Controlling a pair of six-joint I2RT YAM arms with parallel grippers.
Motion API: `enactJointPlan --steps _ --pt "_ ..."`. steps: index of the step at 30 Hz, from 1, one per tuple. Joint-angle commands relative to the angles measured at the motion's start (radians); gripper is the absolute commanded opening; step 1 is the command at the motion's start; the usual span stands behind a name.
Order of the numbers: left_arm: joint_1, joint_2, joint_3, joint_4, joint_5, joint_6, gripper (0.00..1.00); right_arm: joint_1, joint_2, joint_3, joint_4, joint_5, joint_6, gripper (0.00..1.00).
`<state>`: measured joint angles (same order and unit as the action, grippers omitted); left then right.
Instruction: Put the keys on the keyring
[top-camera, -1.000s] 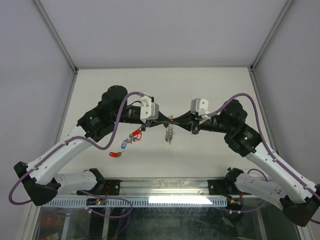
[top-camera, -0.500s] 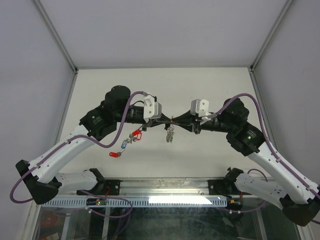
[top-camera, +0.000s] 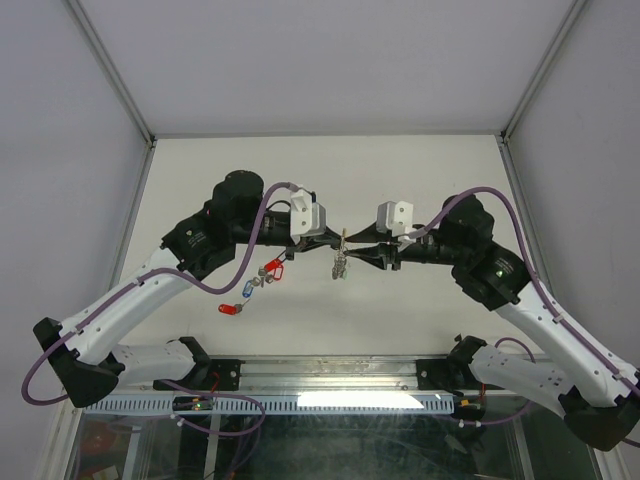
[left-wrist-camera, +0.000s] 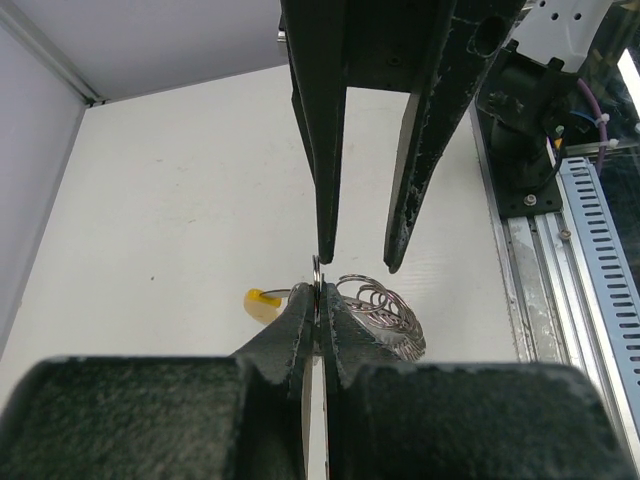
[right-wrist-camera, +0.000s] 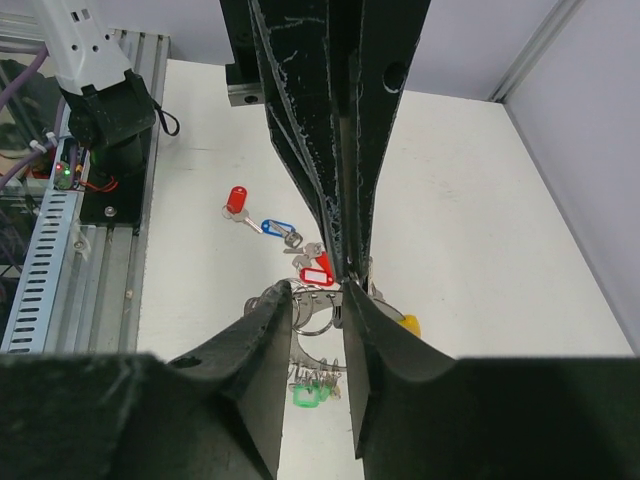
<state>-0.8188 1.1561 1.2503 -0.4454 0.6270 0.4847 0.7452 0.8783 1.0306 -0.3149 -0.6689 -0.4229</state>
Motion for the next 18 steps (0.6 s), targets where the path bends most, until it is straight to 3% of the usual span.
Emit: enactJointPlan --steps 1,9,18 --pt "-0.006 -0.013 0.035 0.021 -0.005 0.022 0.0 0.005 0.003 0.068 -0.013 0.048 -0.04 0.32" --pt "-0.005 0.006 0.063 -0.03 0.003 0.053 0.0 0.005 0.04 0.123 -0.088 0.088 -0.087 0.36" --pt "-0.005 0.014 0.08 -0.062 0.002 0.07 0.0 0.004 0.115 0.22 -0.245 0.056 -0.129 0.35"
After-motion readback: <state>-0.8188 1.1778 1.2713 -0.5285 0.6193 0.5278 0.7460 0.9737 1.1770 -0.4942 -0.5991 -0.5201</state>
